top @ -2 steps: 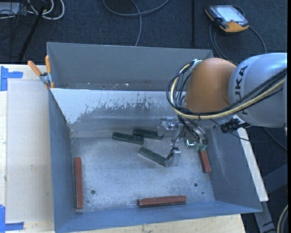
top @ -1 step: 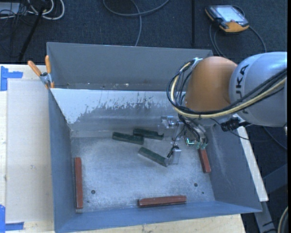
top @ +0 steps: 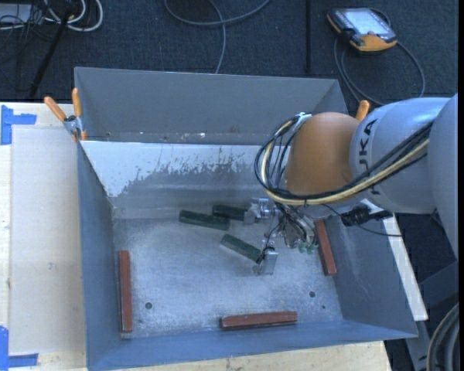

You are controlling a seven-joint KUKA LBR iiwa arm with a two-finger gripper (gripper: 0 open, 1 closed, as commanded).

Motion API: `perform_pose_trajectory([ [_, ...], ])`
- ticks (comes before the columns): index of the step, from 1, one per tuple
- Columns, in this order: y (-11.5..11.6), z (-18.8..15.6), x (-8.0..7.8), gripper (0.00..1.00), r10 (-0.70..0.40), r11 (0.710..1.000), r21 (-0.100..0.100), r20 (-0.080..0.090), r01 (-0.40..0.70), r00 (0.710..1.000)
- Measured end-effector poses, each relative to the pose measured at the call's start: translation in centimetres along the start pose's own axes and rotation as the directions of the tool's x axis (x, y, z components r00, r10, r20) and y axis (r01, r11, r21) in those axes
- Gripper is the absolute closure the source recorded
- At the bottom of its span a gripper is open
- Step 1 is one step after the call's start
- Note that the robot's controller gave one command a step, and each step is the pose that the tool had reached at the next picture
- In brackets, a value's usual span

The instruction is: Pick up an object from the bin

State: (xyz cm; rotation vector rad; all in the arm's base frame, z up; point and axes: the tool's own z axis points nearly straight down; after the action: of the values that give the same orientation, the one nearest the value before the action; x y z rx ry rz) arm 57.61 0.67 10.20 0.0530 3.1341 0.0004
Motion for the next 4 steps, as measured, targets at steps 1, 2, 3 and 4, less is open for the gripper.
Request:
perform_pose_trajectory([
  [1,1.0,2.5,-1.7,1.0,0.15,0.989,0.001,-0.005,-0.15,0.989],
  [2,1.0,2.5,-1.7,1.0,0.149,0.989,0.001,-0.005,-0.149,0.989],
  [3,3.8,-9.4,-2.3,1.0,0.089,0.996,0.001,-0.006,-0.089,0.996],
  [4,3.8,-9.4,-2.3,1.0,0.089,0.996,0.001,-0.006,-0.089,0.996],
])
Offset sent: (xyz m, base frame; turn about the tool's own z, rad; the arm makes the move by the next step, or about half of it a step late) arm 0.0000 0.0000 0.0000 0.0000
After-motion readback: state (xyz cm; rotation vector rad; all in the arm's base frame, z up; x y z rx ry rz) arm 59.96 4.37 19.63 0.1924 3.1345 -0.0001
